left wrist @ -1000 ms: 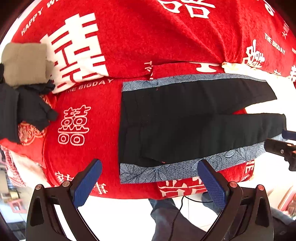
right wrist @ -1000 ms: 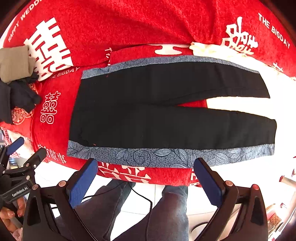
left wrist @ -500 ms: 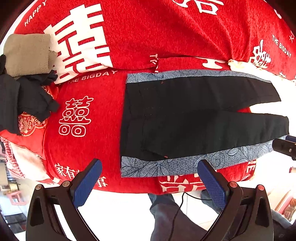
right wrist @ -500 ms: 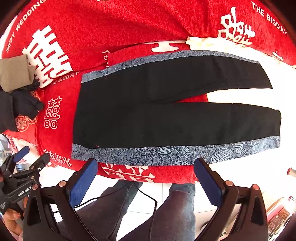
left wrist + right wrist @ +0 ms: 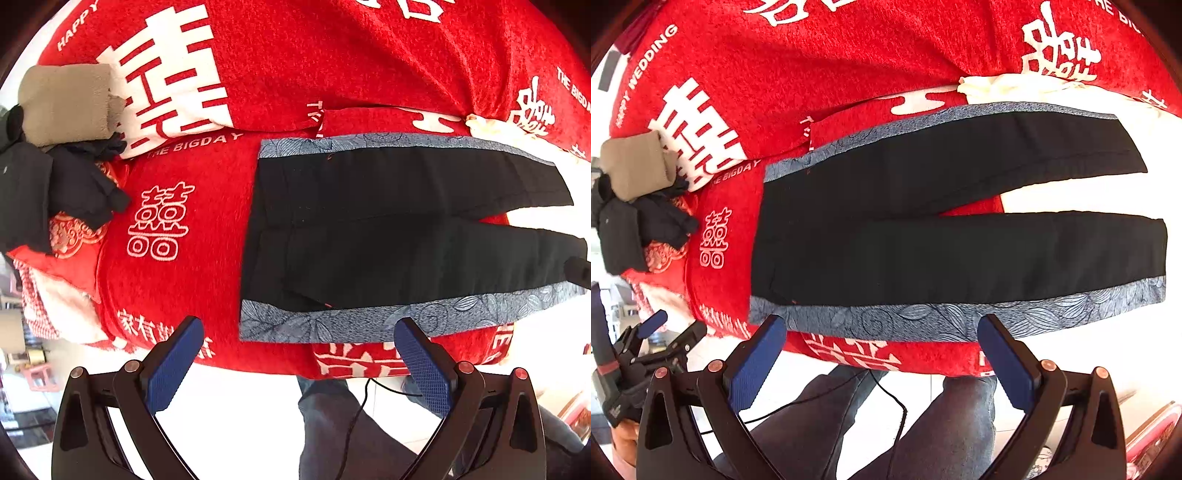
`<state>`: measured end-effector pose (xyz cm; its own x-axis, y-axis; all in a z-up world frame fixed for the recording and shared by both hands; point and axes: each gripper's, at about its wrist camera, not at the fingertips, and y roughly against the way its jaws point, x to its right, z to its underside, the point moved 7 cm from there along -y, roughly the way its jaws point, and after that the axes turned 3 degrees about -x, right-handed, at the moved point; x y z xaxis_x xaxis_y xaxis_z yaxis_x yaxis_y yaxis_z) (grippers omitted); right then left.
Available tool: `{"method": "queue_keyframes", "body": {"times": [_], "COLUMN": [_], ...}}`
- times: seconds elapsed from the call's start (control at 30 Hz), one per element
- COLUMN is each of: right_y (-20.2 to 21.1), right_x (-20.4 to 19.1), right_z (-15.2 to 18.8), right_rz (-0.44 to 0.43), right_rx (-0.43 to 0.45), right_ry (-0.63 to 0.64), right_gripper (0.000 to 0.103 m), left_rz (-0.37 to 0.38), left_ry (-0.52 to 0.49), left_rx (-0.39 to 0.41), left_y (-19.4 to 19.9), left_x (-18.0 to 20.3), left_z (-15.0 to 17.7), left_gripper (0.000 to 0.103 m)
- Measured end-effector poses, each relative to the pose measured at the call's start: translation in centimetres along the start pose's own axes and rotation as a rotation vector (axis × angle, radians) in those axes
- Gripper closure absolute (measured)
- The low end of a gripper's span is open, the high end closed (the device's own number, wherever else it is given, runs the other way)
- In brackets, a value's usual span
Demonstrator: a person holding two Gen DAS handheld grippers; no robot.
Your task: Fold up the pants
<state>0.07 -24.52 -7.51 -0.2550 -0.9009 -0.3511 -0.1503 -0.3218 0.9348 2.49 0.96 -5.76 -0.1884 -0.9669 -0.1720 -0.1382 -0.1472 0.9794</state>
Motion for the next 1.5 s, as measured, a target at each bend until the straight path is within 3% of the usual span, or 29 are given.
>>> {"method": "queue_keyframes", "body": {"times": [0.23,0.47,0.83,0.97,1.07,1.17,1.2,1.3,1.33,1.47,1.5], "right_y": [0.0,-0.9,-6.4,-11.4,-15.4,-19.6,-21.2,-24.9,-26.0,-27.7,-27.5], "right_x": [2.7,3.6,0.2,-2.2,-4.2,-6.0,-6.5,-7.4,-7.6,-8.1,-8.2], "right_z": [1.6,2.3,3.7,5.4,6.9,8.0,8.4,9.0,9.1,8.5,8.4], "right_rz": [-0.057,-0.156,-0.279,-0.339,-0.403,-0.467,-0.49,-0.527,-0.543,-0.649,-0.663], "right_rx": [-0.073,-0.062,-0.006,-0.074,-0.145,-0.192,-0.205,-0.222,-0.226,-0.189,-0.176], "right_ry": [0.084,0.02,-0.068,-0.083,-0.088,-0.095,-0.101,-0.119,-0.132,-0.218,-0.243], "right_gripper": [0.0,0.0,0.0,0.0,0.0,0.0,0.003,0.029,0.029,0.029,0.035], "left_rz": [-0.018,-0.007,0.107,0.197,0.215,0.285,0.314,0.421,0.439,0.544,0.565], "left_ry": [0.083,0.075,0.08,0.176,0.252,0.314,0.332,0.418,0.438,0.535,0.547], "left_rx": [-0.035,-0.078,-0.046,-0.074,-0.062,-0.05,-0.05,-0.039,-0.038,-0.038,-0.039], "left_y": [1.3,1.0,-6.6,-11.3,-13.6,-16.4,-17.1,-19.8,-20.4,-22.1,-22.3], "left_x": [2.8,4.0,0.9,-1.8,-3.9,-5.0,-5.0,-5.2,-5.2,-5.4,-5.3], "left_z": [2.2,4.3,3.9,4.9,6.1,7.3,7.6,8.5,8.7,9.1,9.0], "left_gripper": [0.0,0.0,0.0,0.0,0.0,0.0,0.0,0.001,0.007,0.007,0.007]}}
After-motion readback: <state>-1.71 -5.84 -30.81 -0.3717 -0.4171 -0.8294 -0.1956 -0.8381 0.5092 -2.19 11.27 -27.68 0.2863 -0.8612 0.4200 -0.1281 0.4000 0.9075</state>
